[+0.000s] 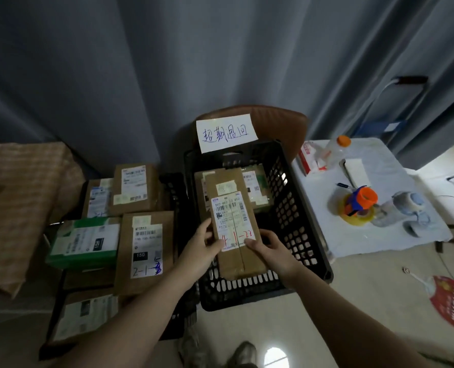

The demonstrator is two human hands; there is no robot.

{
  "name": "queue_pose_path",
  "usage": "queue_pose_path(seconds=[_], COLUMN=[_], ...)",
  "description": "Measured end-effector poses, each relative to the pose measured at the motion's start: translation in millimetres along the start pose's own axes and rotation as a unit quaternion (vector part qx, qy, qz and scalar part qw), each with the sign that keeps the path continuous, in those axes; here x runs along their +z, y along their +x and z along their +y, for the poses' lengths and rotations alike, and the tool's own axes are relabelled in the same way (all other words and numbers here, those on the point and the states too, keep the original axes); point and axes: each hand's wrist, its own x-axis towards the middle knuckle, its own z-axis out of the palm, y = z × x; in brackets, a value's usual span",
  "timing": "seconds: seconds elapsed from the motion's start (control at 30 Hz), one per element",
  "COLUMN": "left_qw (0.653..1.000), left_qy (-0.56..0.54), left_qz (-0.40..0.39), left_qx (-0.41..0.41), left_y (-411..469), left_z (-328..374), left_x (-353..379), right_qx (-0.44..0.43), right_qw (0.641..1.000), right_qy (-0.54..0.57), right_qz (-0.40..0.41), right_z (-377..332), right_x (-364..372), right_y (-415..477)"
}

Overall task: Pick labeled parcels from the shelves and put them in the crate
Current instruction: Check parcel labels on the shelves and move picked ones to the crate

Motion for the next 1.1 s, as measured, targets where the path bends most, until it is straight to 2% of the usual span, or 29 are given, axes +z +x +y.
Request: queue_pose_path(seconds=[0.17,0.33,0.57,0.73,0.8,0.87,0.93,1.03,1.1], left_qw=[0.998,0.997,0.987,0.987,0.978,0.937,0.853,0.739,0.717], left_qy=[0.038,0.058,0.141,0.094,0.139,0.285,0.470,0.642,0.669], left_qz=[-0.017,0.011,0.078,0.125,0.142,0.179,0.178,0.050,-0.003], left_qx=[-0.045,-0.047,-0.016,0.037,0.066,0.095,0.141,0.197,0.196], left_y=[26.9,51.6,48.2,43.1,48.9,61.0,77.9,110.1,133.3], left_z=[-40.7,-78.1,-102.5,-83.6,-75.7,-74.7,-74.8,-73.0,-73.4], left_x=[30.3,63.9,96.9,110.2,110.3,103.1,90.9,79.0,76.5], right_qx=[0.069,0.078,0.061,0.036,0.030,0.034,0.044,0.052,0.053], right_qw=[0.997,0.990,0.981,0.984,0.983,0.979,0.973,0.951,0.943], right_qy=[-0.007,-0.024,-0.050,-0.055,-0.082,-0.110,-0.139,-0.221,-0.245], right_qz=[-0.039,-0.118,-0.176,-0.163,-0.162,-0.166,-0.181,-0.208,-0.219], right_z=[52.1,79.2,96.8,81.4,66.9,54.2,47.0,38.8,33.7], right_x=[-1.7,-12.1,-32.3,-62.0,-82.9,-100.0,-108.8,-111.9,-115.4], right_y=[37.6,71.5,97.1,100.1,104.1,108.9,115.6,131.1,145.4])
